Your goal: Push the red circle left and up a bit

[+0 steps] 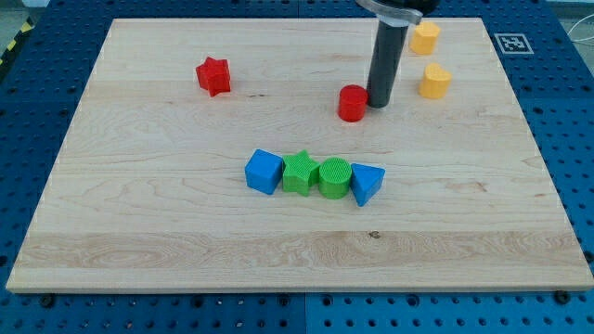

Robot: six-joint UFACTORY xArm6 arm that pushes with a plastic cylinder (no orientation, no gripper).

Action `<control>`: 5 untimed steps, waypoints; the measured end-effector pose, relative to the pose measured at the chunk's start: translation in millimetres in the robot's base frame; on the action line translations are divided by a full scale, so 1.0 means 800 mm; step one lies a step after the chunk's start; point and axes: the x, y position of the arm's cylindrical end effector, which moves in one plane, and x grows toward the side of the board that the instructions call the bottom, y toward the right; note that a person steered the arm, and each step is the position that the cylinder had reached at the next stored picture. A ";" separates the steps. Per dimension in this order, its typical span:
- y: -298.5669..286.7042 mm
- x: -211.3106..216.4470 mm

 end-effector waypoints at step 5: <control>-0.060 0.020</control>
